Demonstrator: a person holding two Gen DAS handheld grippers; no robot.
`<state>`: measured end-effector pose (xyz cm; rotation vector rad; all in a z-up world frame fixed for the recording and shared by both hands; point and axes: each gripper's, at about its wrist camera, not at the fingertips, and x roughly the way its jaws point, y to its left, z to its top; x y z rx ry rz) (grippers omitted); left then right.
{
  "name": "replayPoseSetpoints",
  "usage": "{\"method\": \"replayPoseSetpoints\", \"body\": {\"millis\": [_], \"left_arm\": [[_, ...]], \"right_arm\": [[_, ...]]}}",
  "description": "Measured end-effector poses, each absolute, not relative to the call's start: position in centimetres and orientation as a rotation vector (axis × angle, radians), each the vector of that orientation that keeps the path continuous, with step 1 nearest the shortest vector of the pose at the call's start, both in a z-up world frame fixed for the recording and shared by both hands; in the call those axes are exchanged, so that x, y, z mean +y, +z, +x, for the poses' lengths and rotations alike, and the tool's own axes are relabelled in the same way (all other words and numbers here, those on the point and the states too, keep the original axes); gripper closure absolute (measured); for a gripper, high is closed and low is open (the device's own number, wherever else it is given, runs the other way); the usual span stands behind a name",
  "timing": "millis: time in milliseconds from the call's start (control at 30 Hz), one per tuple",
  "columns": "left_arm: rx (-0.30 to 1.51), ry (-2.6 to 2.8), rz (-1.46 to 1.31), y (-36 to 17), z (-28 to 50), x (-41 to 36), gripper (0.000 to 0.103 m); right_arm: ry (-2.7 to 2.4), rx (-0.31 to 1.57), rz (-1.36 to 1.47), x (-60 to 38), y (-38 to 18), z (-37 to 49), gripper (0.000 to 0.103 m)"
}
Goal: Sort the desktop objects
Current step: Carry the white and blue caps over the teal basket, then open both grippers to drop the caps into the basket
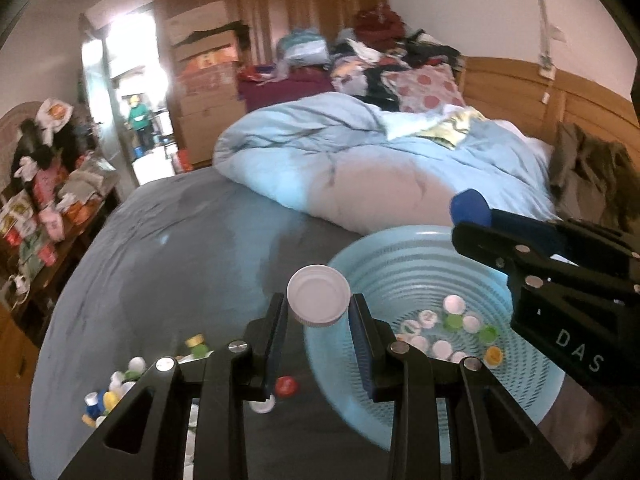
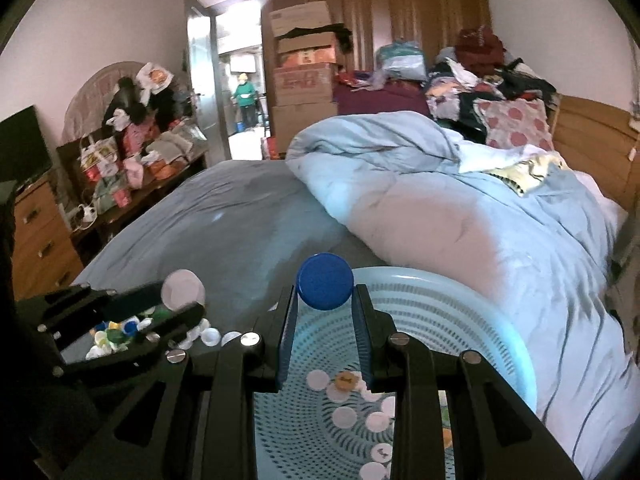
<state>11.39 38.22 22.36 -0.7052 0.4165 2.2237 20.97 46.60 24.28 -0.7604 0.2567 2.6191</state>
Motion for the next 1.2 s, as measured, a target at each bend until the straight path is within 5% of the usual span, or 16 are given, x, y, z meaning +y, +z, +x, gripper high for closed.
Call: {"method": "replayPoseSetpoints", "body": {"millis": [700, 767, 800, 833, 867, 1200], "left_arm": [[0.523, 2.019, -0.855, 17.9, 12.0, 45.2, 0.069], [0.524, 2.029, -0.826, 18.3, 12.1, 45.1, 0.055], [0.526, 2.038, -0.810, 18.5, 12.1, 45.1, 0.020], [0.526, 2.062, -0.773, 18.8, 12.4, 44.9, 0.000], [0.531, 2.092, -0.728, 19.2, 12.7, 44.6, 0.000], [0.517, 2.113, -0.715, 20.0, 11.9, 43.3, 0.000]], "right_arm": [[2.481, 0.350, -0.763, 50.9, 23.3, 23.8, 0.079], [2.465, 0.329, -0.770, 50.9, 23.1, 23.7, 0.076], [2.447, 0.310, -0.778, 50.9, 22.9, 23.5, 0.061], [2.444, 0.307, -0.781, 50.8, 22.7, 23.5, 0.051], [2.450, 0.312, -0.779, 50.7, 22.6, 23.4, 0.043], [2.455, 0.290, -0.771, 50.4, 22.8, 23.3, 0.043]]}}
